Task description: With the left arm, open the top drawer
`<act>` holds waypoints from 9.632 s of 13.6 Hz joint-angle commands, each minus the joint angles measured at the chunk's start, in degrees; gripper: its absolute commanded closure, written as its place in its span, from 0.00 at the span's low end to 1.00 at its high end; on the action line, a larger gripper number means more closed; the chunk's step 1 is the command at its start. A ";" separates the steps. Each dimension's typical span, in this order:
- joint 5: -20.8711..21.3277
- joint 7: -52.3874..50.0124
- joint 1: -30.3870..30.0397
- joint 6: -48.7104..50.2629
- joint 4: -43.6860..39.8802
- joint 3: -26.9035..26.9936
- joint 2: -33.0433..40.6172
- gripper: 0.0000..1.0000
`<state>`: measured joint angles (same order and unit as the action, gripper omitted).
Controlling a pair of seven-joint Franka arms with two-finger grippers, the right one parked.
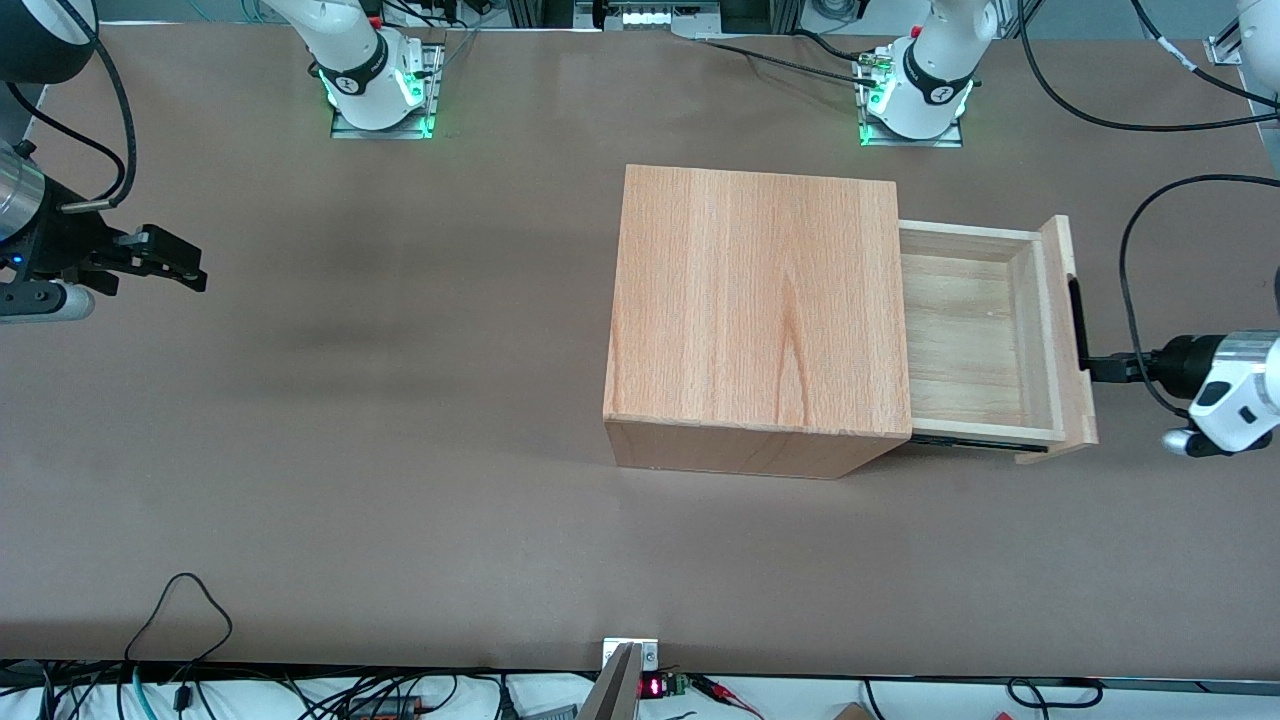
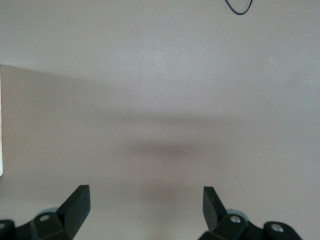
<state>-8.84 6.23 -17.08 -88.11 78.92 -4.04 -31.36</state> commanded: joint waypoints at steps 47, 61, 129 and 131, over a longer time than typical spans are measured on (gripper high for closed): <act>-7.68 1.86 -5.07 10.14 -15.10 0.00 -2.92 0.00; -0.92 -2.88 0.02 14.72 -15.55 -0.97 5.86 0.00; 9.28 -5.79 12.07 0.47 13.03 -1.32 32.68 0.00; 9.28 -6.14 12.42 2.49 11.96 -1.41 32.50 0.00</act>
<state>-1.10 -0.44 -4.96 -87.44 91.50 -5.22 0.65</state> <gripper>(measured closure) 0.000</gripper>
